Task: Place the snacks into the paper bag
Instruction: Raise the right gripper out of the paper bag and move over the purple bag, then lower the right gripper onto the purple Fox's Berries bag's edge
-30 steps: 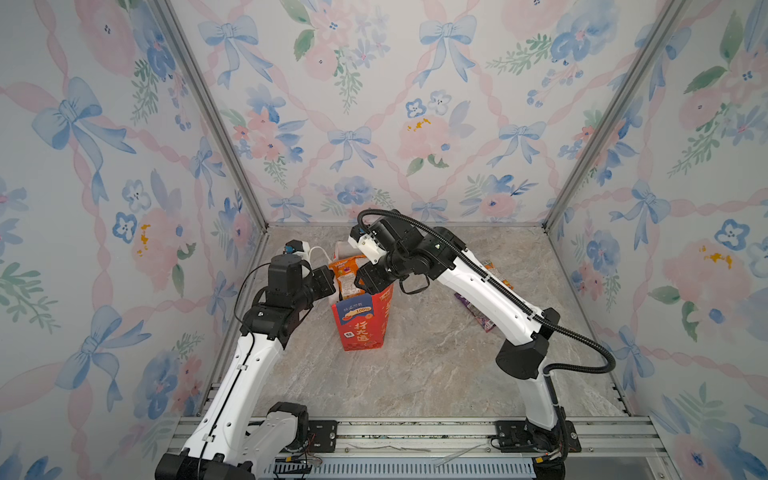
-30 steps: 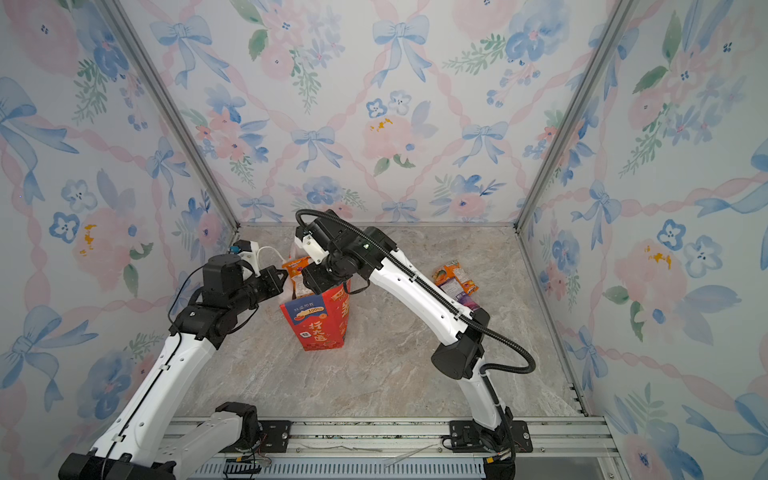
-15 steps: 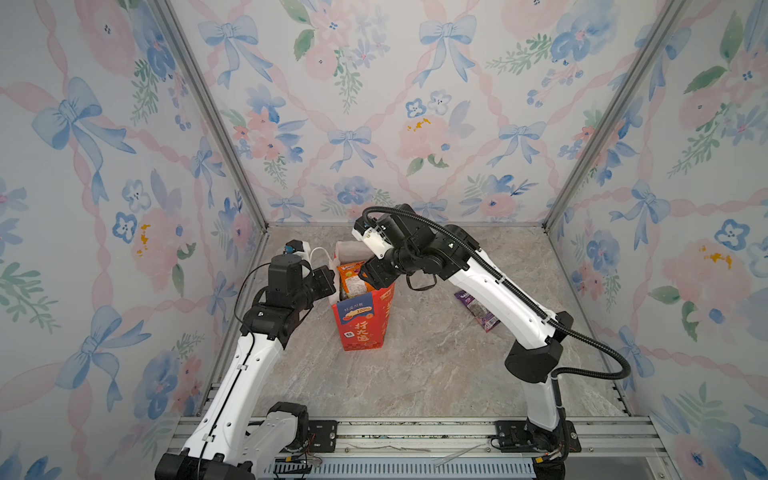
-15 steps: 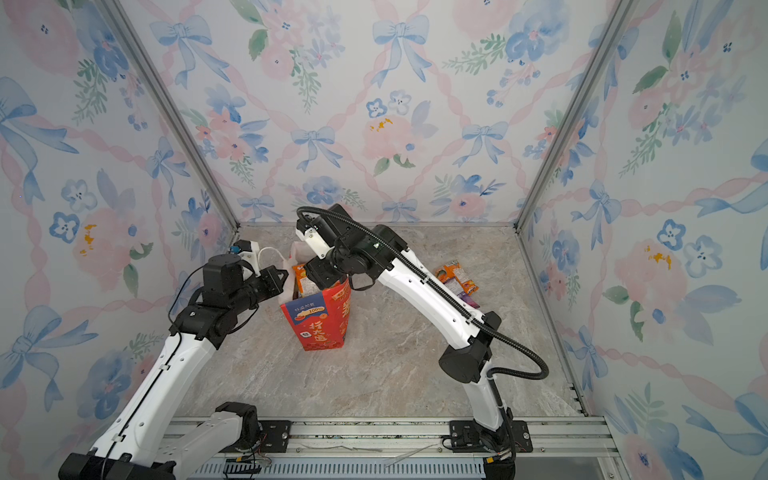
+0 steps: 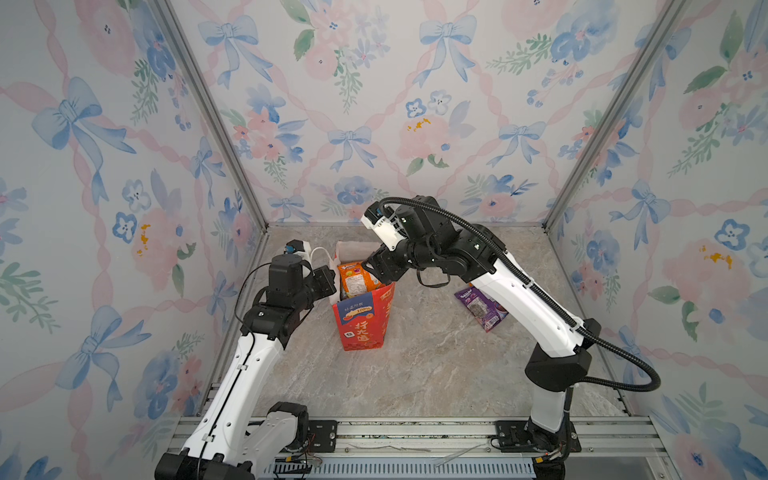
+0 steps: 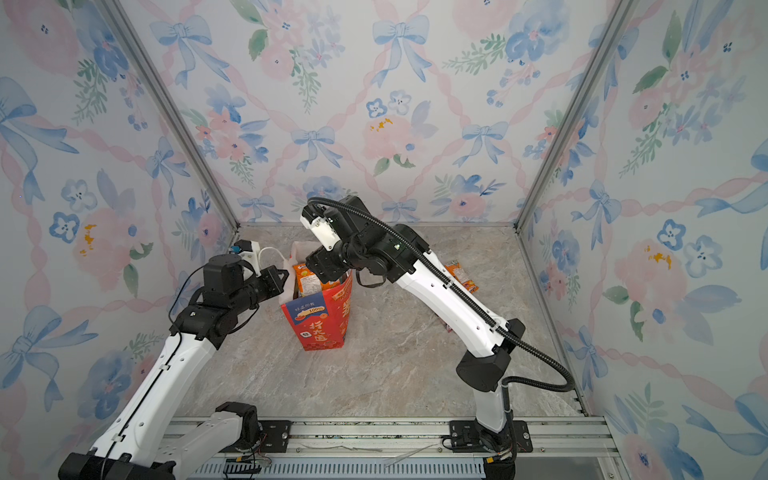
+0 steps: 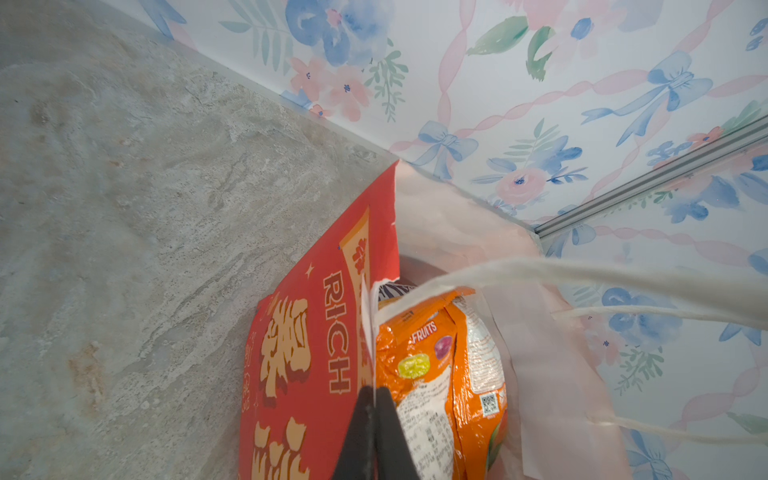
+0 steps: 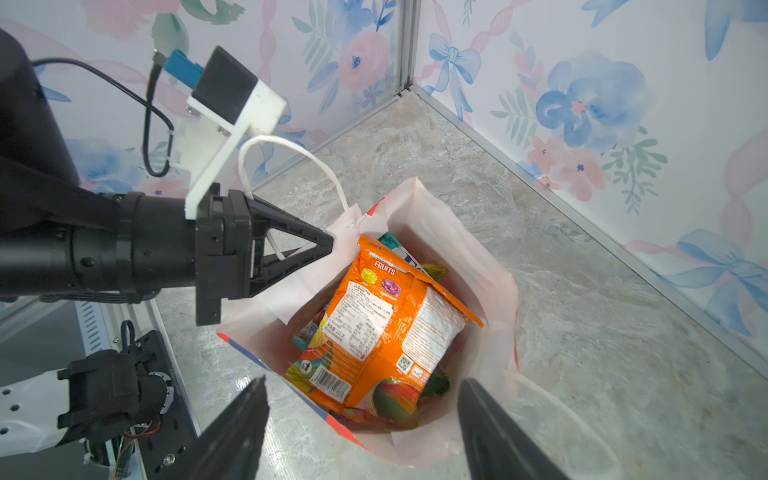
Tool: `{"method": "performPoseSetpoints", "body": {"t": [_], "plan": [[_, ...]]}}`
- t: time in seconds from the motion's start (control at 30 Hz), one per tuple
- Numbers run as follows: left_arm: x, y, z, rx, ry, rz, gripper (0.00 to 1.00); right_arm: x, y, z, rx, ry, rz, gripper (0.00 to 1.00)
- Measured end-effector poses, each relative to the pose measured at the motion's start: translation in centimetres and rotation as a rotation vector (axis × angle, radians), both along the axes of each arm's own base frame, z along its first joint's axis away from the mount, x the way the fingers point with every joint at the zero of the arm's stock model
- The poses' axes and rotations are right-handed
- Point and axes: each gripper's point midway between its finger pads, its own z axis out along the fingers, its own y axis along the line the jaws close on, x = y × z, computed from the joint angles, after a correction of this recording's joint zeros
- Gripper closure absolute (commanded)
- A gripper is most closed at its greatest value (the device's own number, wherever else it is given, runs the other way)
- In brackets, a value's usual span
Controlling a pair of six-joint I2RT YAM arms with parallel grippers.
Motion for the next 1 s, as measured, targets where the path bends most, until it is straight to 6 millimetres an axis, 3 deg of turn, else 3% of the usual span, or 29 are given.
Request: {"method": "performPoseSetpoints", "body": {"t": [0.1, 0.23, 0.37, 0.47, 0.63, 0.77, 1.0], "plan": [[0.0, 0.0, 0.0, 0.0, 0.0, -0.001, 1.0, 0.4, -1.5, -0.1, 0.021, 0.02, -0.028, 0.16], [0.0, -0.1, 0.0, 0.0, -0.001, -0.002, 1.0, 1.3, -5.2, 0.6, 0.084, 0.04, -0.102, 0.12], [0.0, -0.1, 0.0, 0.0, -0.001, -0.002, 1.0, 2.5, -9.9, 1.4, 0.181, 0.066, -0.216, 0.09], [0.0, -0.1, 0.0, 0.0, -0.001, -0.002, 1.0, 3.5, -13.7, 1.0, 0.243, 0.097, -0.324, 0.05], [0.0, 0.0, 0.0, 0.002, -0.001, 0.002, 1.0, 5.1, -20.4, -2.2, 0.309, 0.182, -0.553, 0.03], [0.1, 0.4, 0.0, 0.006, 0.0, 0.015, 1.0, 6.0, -25.2, -6.0, 0.316, 0.266, -0.738, 0.02], [0.1, 0.7, -0.1, 0.006, 0.005, 0.024, 1.0, 5.9, -30.7, -13.5, 0.207, 0.382, -0.968, 0.03]]}}
